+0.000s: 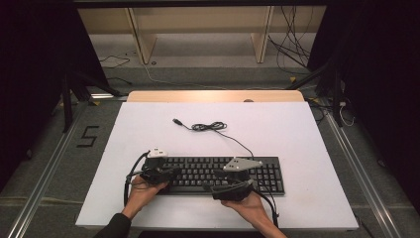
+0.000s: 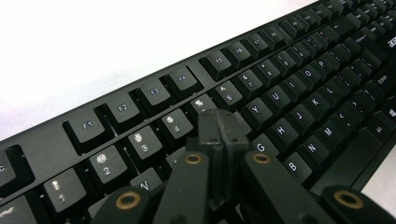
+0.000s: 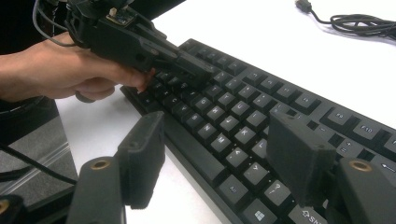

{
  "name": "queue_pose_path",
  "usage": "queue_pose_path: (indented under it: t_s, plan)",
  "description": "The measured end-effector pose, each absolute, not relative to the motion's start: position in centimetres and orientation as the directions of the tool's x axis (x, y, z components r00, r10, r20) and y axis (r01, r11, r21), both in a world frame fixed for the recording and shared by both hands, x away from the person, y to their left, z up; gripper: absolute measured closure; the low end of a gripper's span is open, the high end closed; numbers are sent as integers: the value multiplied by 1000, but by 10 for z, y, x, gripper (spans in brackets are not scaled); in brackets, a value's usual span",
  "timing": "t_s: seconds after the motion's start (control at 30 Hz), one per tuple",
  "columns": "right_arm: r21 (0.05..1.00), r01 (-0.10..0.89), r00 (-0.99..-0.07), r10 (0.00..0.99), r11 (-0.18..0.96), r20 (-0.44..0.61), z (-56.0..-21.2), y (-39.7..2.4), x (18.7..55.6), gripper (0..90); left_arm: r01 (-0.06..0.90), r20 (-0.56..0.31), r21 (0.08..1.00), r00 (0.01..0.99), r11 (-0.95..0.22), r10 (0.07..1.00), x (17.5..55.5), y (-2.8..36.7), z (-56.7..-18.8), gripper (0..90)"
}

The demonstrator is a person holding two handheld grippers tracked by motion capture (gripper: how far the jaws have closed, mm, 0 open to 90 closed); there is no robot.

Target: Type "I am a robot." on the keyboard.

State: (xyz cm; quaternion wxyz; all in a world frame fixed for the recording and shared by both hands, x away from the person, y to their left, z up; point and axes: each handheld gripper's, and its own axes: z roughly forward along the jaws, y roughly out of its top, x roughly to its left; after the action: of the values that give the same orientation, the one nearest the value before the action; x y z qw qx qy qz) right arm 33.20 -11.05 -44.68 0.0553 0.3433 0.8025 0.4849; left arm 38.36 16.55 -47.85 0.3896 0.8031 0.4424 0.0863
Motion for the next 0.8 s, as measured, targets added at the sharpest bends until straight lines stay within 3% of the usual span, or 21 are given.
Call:
queue_pose_path:
  t_s: [0.23,0.57,0.8]
  plan:
    - [818,497,-753,611,288,243,-447,-111,333,382,631,-203,717,596,-297,777,383,167,-477,886]
    - [818,500,-746,620,284,241,-447,-113,336,376,605,-223,760,587,-238,779,374,177,-463,737]
    - [814,507,-739,629,283,242,-449,-111,341,379,589,-246,778,604,-217,758,365,181,-457,550]
